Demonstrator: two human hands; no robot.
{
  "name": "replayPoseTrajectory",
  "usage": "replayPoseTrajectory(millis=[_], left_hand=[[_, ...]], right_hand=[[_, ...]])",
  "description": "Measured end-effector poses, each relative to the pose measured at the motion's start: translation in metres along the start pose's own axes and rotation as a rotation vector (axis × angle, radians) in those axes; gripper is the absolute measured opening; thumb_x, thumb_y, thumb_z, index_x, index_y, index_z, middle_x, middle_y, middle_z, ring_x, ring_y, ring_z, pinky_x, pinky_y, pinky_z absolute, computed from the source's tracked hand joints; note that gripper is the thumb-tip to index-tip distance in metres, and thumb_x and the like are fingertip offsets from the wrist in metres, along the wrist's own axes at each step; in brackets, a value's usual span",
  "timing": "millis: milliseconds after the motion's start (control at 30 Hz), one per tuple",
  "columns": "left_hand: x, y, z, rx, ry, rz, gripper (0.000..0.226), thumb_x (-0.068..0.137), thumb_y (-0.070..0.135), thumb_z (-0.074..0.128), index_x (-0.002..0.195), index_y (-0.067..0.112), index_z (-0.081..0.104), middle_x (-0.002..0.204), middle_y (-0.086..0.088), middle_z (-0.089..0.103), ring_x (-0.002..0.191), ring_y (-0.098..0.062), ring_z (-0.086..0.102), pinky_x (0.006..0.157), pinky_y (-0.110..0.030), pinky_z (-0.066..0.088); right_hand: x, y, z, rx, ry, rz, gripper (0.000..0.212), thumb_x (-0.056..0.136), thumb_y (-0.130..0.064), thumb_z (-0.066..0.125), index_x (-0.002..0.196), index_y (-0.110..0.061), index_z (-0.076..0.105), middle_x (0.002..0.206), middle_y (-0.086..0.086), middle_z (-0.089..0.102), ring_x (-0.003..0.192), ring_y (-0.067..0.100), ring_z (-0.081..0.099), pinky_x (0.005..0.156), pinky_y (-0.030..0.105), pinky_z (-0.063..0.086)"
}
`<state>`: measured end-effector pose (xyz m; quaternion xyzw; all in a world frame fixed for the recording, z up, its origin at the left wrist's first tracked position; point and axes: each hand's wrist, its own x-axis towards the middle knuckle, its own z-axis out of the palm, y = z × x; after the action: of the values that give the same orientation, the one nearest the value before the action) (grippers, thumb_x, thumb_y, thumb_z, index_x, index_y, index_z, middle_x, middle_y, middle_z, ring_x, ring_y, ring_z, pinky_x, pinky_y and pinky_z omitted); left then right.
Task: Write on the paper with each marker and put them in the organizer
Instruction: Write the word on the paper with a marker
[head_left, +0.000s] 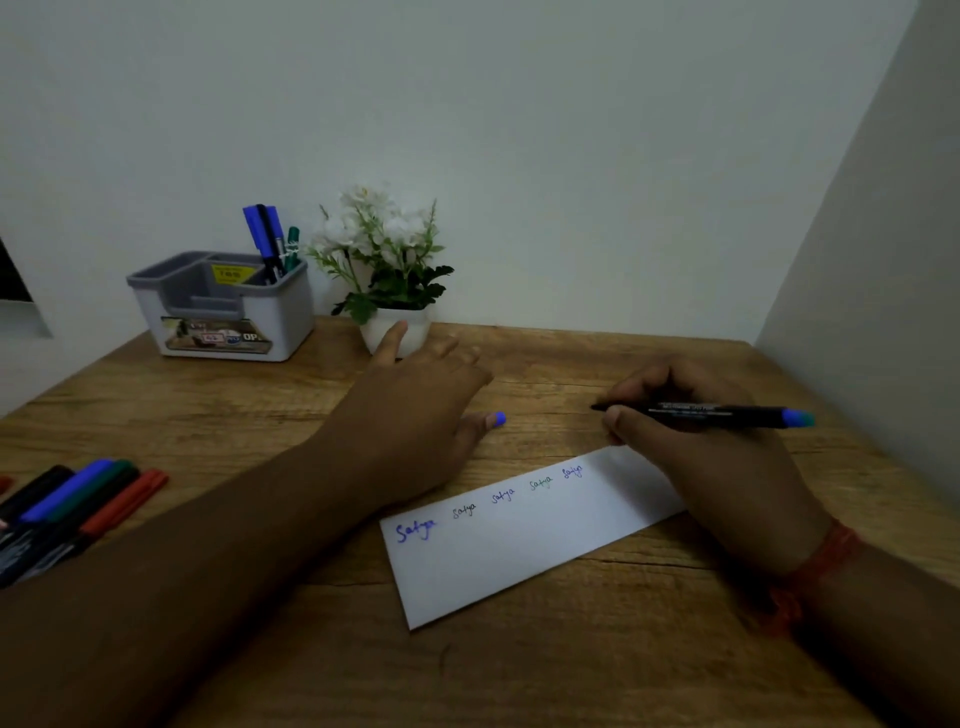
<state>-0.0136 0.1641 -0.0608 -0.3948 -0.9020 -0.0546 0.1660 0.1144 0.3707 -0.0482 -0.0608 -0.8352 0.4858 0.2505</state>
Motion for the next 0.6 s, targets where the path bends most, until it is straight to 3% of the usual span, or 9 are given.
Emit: replayPoseTrajectory(millis=[100, 233, 300, 400, 600], left_hand=[[0.002, -0.006, 0.000, -0.010, -0.059, -0.047, 0.034, 0.097, 0.052, 0.044, 0.122, 0.032, 0.056, 0.141, 0.012, 0.050, 0.140, -0.011, 0.034, 0.120, -0.047, -0.001], [0.002, -0.009, 0.006, -0.036, -0.040, -0.053, 0.025, 0.096, 0.050, 0.048, 0.109, 0.034, 0.063, 0.111, 0.014, 0.058, 0.112, -0.011, 0.050, 0.117, -0.044, 0.019], [0.003, -0.010, 0.008, -0.079, 0.016, -0.037, 0.023, 0.095, 0.048, 0.051, 0.108, 0.033, 0.065, 0.102, 0.014, 0.057, 0.100, -0.010, 0.051, 0.101, -0.036, 0.035], [0.003, -0.008, 0.008, -0.231, 0.115, -0.019, 0.020, 0.097, 0.039, 0.054, 0.109, 0.029, 0.067, 0.095, 0.016, 0.055, 0.087, -0.008, 0.053, 0.077, -0.032, 0.045], [0.002, 0.002, 0.008, -0.330, 0.285, 0.106, 0.025, 0.093, 0.036, 0.049, 0.108, 0.028, 0.067, 0.099, 0.017, 0.060, 0.081, -0.002, 0.052, 0.066, -0.029, 0.046]], right_hand=[[0.001, 0.001, 0.001, -0.018, -0.034, -0.015, 0.012, 0.085, -0.013, 0.075, 0.088, -0.025, 0.072, 0.097, -0.011, 0.074, 0.092, 0.005, 0.069, 0.087, 0.037, 0.058], [0.000, 0.004, -0.001, -0.086, -0.089, -0.055, 0.015, 0.088, -0.017, 0.072, 0.093, -0.030, 0.071, 0.101, -0.023, 0.068, 0.097, -0.007, 0.062, 0.077, 0.014, 0.049], [-0.001, 0.003, -0.002, -0.072, -0.129, -0.067, 0.016, 0.089, -0.020, 0.070, 0.097, -0.034, 0.072, 0.103, -0.025, 0.069, 0.100, -0.008, 0.061, 0.083, 0.016, 0.048], [-0.003, 0.000, -0.001, 0.037, -0.157, -0.044, 0.020, 0.090, -0.016, 0.068, 0.101, -0.033, 0.075, 0.107, -0.019, 0.073, 0.104, -0.002, 0.066, 0.095, 0.030, 0.051], [-0.004, -0.005, -0.002, 0.198, -0.145, -0.002, 0.021, 0.092, -0.005, 0.064, 0.102, -0.018, 0.076, 0.101, -0.005, 0.078, 0.097, 0.009, 0.074, 0.095, 0.034, 0.056]])
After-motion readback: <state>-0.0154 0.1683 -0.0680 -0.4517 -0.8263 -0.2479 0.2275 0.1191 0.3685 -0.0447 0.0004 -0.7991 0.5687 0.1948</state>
